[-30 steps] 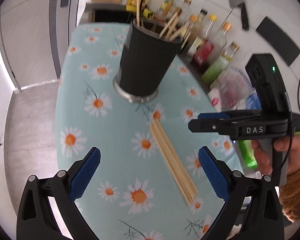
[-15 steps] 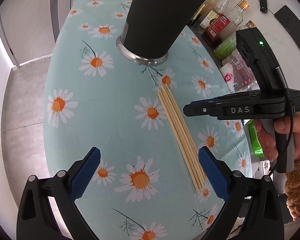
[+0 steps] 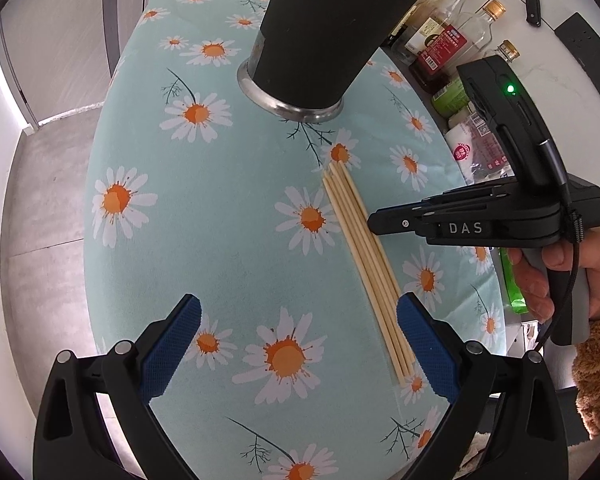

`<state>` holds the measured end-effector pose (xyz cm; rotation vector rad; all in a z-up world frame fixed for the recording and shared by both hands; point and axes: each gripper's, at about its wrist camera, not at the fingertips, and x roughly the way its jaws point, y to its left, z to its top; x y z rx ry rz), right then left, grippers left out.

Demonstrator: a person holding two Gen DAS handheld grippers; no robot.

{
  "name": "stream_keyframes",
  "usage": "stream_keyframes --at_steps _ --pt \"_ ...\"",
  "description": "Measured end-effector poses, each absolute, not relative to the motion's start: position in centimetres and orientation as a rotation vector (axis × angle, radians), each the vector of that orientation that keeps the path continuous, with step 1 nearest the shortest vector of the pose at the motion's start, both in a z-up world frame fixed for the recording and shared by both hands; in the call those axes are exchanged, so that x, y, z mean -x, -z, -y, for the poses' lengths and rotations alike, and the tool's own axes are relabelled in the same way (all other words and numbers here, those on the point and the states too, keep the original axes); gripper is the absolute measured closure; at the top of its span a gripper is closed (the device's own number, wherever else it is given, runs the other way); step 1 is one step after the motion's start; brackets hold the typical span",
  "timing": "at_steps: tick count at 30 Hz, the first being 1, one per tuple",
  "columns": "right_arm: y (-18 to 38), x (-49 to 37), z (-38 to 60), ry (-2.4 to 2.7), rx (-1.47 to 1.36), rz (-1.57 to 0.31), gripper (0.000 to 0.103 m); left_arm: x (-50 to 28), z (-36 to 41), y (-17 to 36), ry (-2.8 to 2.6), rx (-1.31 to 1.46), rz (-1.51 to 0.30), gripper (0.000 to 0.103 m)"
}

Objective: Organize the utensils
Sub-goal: 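Grasp one wooden stick from the row with the right tool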

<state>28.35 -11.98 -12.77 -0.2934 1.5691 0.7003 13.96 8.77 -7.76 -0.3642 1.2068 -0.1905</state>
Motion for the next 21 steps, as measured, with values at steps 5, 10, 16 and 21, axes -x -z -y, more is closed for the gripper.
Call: stream_keyframes --at_steps 5,10,16,21 --pt "12.9 -27.9 10.6 -0.649 0.355 -1.580 0.095 -14.1 -8.7 7.9 0.193 0.363 -1.213 0.008" --pt "13.3 -27.1 7.6 -0.540 0.456 -1.599 0.096 -14.2 -8.5 7.9 0.200 0.350 -1.220 0.008" --pt "13.2 -26.3 6.0 -0.514 0.511 -1.596 0.097 -14.0 -8.7 8.2 0.187 0.357 -1.237 0.008" --pt "13.3 -27.3 6.9 -0.539 0.425 -1.636 0.097 -14.1 -8.9 8.7 0.162 0.377 -1.257 0.008"
